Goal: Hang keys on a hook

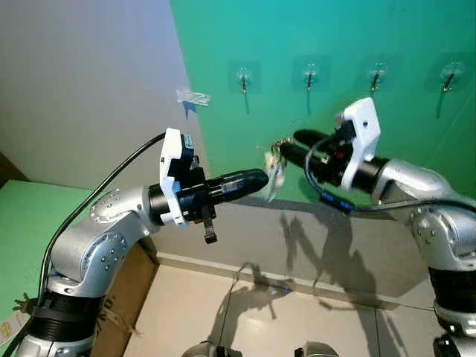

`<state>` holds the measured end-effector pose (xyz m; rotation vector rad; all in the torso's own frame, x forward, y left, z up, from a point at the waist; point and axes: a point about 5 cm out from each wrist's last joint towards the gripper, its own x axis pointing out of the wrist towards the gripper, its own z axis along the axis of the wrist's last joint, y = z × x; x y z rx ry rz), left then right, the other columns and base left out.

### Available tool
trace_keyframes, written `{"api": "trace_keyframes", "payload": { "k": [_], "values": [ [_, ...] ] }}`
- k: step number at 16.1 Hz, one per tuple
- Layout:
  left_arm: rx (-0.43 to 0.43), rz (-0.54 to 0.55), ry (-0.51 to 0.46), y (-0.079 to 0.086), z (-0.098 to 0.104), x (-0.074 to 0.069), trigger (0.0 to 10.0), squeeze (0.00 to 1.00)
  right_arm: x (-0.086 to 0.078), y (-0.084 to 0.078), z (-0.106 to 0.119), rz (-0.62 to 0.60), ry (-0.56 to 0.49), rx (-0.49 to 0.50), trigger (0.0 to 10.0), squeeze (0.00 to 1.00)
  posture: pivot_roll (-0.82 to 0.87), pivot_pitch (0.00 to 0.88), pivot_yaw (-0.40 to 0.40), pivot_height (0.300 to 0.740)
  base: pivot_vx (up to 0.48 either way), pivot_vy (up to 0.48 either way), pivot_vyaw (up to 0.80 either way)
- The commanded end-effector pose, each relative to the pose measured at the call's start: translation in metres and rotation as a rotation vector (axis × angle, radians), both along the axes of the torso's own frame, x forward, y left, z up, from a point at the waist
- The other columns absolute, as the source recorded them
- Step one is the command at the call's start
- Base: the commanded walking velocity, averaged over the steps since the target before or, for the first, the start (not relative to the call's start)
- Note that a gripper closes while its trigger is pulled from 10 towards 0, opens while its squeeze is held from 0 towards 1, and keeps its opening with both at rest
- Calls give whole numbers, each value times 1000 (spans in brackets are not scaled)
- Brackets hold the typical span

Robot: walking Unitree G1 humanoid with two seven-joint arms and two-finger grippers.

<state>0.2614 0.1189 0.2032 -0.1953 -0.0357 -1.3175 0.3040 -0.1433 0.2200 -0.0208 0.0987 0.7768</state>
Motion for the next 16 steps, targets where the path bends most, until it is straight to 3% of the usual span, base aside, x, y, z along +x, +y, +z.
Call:
{"api": "trace_keyframes", "payload": {
  "k": [1, 2, 3, 4, 5, 7, 8, 9, 10, 16],
  "values": [
    [25, 0, -20, 1, 1, -2, 0, 0, 1, 2, 7, -3, -39, 7, 10000, 1000, -255, 53, 118, 720, 0, 0, 0],
    [29, 0, -23, 1, 1, -2, 0, 0, 1, 1, 7, -7, -39, 3, 10000, 1000, -256, 50, 117, 720, 0, 0, 0],
    [43, 38, -31, 1, -1, 1, 627, 0, 2, 1, 5, -19, -29, 0, 10000, 1000, -257, 47, 116, 720, 0, 0, 0],
    [48, 51, -27, 2, -3, 3, 10000, 0, 1, 1, 6, -6, -18, 14, 10000, 227, -257, 44, 116, 720, 0, 0, 0],
    [51, 55, -28, 3, -3, 3, 10000, 0, 0, 2, 8, 11, -11, 30, 10000, 0, -257, 44, 116, 720, 0, 0, 0],
    [59, 70, -33, 7, -3, 5, 10000, 0, -8, -2, 16, 73, 4, 76, 10000, 0, -259, 44, 115, 720, 0, 0, 0],
    [56, 74, -38, 9, -2, 5, 10000, 0, -10, -4, 17, 88, 5, 74, 5529, 0, -259, 45, 116, 720, 0, 0, 0],
    [55, 75, -40, 9, -1, 6, 10000, 0, -10, -5, 17, 91, 4, 72, 5529, 0, -261, 47, 117, 720, 0, 0, 0],
    [52, 77, -46, 10, 1, 6, 10000, 0, -11, -8, 17, 101, -1, 54, 0, 0, -262, 49, 118, 720, 0, 0, 0],
    [63, 84, -54, 12, 2, 8, 10000, 0, -18, -8, 18, 154, 12, 43, 0, 0, -264, 59, 123, 720, 0, 0, 0]
  ]
}}
